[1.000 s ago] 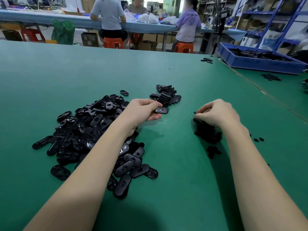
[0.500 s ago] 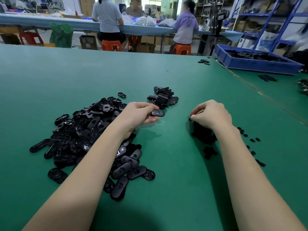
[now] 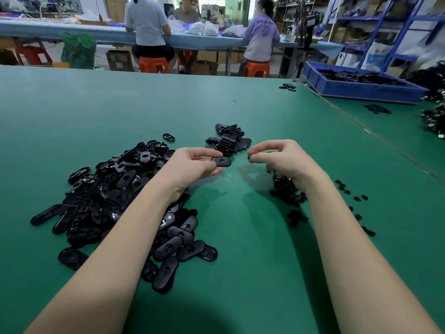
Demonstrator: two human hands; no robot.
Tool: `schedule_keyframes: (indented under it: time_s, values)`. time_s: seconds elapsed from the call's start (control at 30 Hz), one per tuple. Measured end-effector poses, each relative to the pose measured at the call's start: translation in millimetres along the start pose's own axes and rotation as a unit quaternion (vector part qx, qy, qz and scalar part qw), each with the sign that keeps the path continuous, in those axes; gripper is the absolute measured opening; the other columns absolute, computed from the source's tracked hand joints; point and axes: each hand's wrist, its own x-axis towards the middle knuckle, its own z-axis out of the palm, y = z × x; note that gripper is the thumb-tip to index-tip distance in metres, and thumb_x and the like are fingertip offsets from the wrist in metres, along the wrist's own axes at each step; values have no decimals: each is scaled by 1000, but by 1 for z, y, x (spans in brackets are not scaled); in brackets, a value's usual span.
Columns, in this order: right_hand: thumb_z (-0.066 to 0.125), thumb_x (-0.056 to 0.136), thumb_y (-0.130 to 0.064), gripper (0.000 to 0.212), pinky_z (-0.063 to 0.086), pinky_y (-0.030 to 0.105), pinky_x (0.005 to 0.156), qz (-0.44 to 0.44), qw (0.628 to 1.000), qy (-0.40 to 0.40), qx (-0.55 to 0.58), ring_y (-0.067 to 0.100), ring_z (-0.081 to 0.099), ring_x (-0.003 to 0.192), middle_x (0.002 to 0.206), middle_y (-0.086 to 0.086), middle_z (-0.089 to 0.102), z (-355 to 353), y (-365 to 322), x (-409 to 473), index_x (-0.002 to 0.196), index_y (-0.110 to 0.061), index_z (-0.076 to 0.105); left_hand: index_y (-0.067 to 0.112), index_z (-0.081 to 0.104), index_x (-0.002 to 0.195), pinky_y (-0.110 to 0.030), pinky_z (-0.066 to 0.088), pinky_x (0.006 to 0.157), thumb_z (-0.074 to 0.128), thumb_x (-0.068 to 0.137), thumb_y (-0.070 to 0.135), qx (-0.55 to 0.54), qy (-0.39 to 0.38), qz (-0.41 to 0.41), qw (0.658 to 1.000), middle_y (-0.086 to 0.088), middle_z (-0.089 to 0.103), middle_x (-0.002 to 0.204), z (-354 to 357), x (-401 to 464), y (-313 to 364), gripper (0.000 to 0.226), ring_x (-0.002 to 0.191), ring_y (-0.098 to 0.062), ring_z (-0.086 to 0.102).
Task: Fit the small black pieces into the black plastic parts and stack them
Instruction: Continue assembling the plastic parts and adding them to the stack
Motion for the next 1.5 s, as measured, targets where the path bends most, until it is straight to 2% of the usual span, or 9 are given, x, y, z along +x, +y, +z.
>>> schedule_keyframes:
  time_s: [0.13,0.33,0.6,0.87,0.97,1.07,1.2,1.33,1.5]
  values:
    - [83,79,-20,9,31,14,43,-7,999,-37,23,5,44,49,71,-6,62,17,-11,-4,77,-28,80,4,71,106,-16,58,75,55,92,-14,0,-4,9,1000,-16,75,101,-1,-1,0,28,81,-17,76]
    - [81,80,-19,21,26,15,40,0,999,-32,42,2,39,44,59,-9,55,30,-13,-4,65,-32,78,3,71,105,-17,58,75,61,91,-12,-15,-22,20,999,-17,76,101,-2,-3,0,24,88,-22,76]
    - [83,78,-23,11,23,15,39,-6,999,-30,29,6,34,47,55,-10,50,32,-12,-3,71,-30,79,0,69,110,-19,58,79,60,91,-12,-16,-32,26,999,-15,76,100,-2,-5,1,24,91,-22,76]
    - [84,79,-21,6,30,7,40,-38,999,-20,-2,-8,47,43,47,-23,55,34,-11,-1,80,-25,80,1,70,106,-21,59,82,61,90,-11,-18,-31,21,999,-16,77,97,-2,-4,0,21,91,-23,76]
    - [86,76,-28,11,35,15,48,-34,999,1,-26,-4,48,50,59,-21,55,36,-11,1,83,-27,78,1,71,105,-22,59,83,62,90,-10,-4,-32,18,999,-16,77,96,-3,-3,0,21,91,-23,76]
    - [88,74,-37,19,34,18,50,-28,999,-6,-21,-3,45,43,72,-9,62,39,-11,0,87,-29,77,0,71,102,-21,59,80,60,91,-10,-21,-23,7,999,-17,77,96,-4,-2,1,19,88,-24,76]
    - [89,74,-41,16,28,14,39,8,999,-35,32,7,44,53,65,-11,63,39,-10,-3,79,-29,79,2,71,97,-19,58,72,58,91,-10,-52,-23,-19,998,-14,77,91,-7,-1,3,19,81,-20,76]
    - [88,73,-42,19,27,16,41,17,995,-64,77,9,43,58,73,-16,72,42,-10,-4,81,-28,78,6,72,91,-19,57,72,62,88,-10,-58,-14,-20,998,-12,75,87,-6,0,3,18,75,-17,72]
    - [85,78,-35,13,31,17,45,-11,996,-56,65,8,42,57,73,-12,70,45,-12,-3,79,-26,76,7,69,90,-17,57,70,67,88,-7,-53,8,-13,998,-11,72,83,-3,0,2,14,69,-14,70]
